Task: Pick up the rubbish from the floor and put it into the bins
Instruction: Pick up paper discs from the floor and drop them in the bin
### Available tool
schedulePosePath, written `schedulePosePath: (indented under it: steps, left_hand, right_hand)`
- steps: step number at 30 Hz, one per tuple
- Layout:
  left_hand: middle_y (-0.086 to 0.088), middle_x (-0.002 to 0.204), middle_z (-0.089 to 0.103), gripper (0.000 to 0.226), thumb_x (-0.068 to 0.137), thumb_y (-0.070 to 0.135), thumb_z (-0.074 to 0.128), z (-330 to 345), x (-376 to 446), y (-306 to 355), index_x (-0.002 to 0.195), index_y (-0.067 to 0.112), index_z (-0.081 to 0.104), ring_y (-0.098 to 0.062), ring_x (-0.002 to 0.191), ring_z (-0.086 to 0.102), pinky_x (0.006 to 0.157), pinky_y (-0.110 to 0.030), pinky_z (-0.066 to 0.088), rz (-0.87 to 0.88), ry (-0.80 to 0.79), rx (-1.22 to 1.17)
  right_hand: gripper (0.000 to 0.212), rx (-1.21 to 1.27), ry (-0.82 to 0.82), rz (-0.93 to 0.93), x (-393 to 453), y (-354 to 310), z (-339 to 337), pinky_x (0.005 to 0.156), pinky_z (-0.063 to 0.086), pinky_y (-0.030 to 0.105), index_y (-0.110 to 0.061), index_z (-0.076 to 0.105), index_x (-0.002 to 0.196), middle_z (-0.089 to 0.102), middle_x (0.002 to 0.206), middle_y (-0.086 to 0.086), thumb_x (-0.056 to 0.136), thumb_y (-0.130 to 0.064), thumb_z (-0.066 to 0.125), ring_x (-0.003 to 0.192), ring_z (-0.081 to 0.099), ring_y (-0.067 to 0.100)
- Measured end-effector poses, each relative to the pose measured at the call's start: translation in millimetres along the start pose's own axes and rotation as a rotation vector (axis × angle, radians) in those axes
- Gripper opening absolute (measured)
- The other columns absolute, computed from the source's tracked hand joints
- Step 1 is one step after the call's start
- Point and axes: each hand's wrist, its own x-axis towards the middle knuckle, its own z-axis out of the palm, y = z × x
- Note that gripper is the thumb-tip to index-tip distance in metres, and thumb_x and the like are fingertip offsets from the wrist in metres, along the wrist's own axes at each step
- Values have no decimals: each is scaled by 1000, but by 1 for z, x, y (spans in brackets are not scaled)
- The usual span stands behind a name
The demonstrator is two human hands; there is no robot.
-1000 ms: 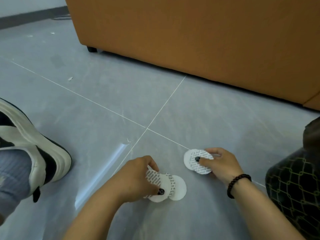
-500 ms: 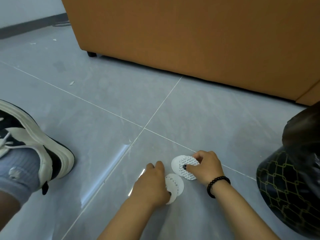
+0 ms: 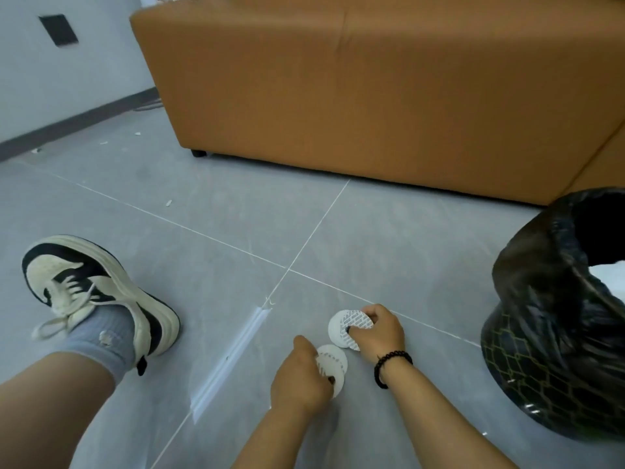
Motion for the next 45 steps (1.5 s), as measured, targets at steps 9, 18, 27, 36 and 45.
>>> schedulePosePath:
  steps: [9,18,27,36,45]
  left_hand:
    - [-5,126,54,54,79,24,68,-2,0,4,127,20,42,-24,113,57,90,-30,47,-62,-29,-33]
    - [-12,125,53,54,81,25,69,-6,-23,18,119,9,35,-29,114,56,91,-34,44,-88,26,-44]
    - [-5,85,62,23,76,21,74,-55,-78,112,84,17,53,-23,76,60,65,-26,46,231,147,-350]
    - [-1,85,61,22,79,22,75,-122,-138,219,93,14,61,-14,67,56,55,-22,44,601,-58,-261]
    - [-7,88,68,15,81,16,72,-61,-150,235,95,13,66,-18,72,61,63,-29,49,505,-232,-602]
  right_hand:
    - [21,158,19,-75,-48,-8,-47,69,49,21,-23,63,84,66,89,-3,76,-5,69,83,63,14]
    - [19,-38,-22,-269,-102,-33,-113,56,44,5,-21,63,84,63,80,-12,78,-5,69,72,58,-1]
    - [14,-579,-33,-581,-156,-103,-228,84,50,29,-19,64,100,65,104,-3,87,-16,62,94,60,13]
    - [23,-581,194,-476,-164,-100,-337,43,39,28,-28,50,113,66,78,19,97,-13,43,46,45,18]
    - [34,-291,277,-196,-109,-73,-356,44,41,14,-10,51,129,61,93,8,96,-10,44,66,51,16]
